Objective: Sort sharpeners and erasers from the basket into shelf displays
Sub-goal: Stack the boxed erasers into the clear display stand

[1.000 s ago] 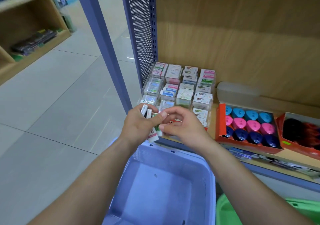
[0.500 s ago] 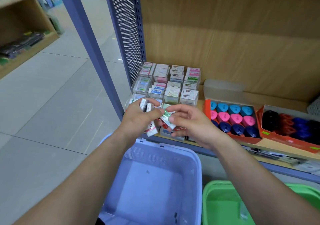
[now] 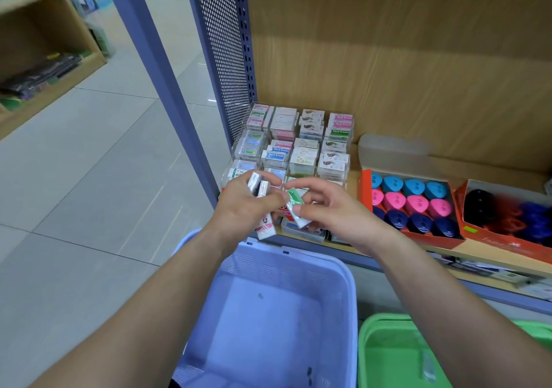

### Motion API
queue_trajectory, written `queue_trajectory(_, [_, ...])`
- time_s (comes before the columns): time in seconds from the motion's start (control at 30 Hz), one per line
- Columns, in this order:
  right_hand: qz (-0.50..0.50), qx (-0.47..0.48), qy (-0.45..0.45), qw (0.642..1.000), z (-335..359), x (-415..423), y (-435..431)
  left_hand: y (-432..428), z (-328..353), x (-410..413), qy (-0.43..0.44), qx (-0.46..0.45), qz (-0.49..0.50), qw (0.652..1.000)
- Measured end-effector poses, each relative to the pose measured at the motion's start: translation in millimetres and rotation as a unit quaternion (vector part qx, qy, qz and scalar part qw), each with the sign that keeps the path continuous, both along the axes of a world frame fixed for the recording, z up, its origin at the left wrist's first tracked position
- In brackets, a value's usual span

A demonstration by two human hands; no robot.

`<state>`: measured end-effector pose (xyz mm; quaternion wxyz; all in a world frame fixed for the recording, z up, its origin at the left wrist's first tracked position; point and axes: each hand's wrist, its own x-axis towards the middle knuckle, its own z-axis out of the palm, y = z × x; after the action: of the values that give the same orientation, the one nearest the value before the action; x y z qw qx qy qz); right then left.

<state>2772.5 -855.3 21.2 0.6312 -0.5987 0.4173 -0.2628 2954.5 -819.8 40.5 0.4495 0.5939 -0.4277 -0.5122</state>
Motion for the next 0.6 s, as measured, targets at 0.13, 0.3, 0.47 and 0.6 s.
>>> queue_trajectory(0.13, [-0.03, -0.004, 0.025, 0.999, -3.8, 4.2, -11.2, -2.1, -5.2, 11.2, -0.054, 0.009, 0.036, 0.998])
queue_trajectory(0.3, [-0.12, 0.025, 0.049, 0.991, -13.0, 6.1, -57.0, 0.6, -13.0, 31.2, -0.07, 0.018, 0.061, 0.996])
queue_trajectory(0.47, [-0.131, -0.019, 0.066, 0.989, -21.0, 19.5, -108.1, -2.9, -23.3, 40.4, -0.074, 0.022, 0.061, 0.995])
queue_trajectory(0.6, [-0.186, -0.061, 0.096, 0.976, -30.6, 42.3, -153.6, -10.1, -28.2, 42.2, -0.067, 0.01, 0.074, 0.995])
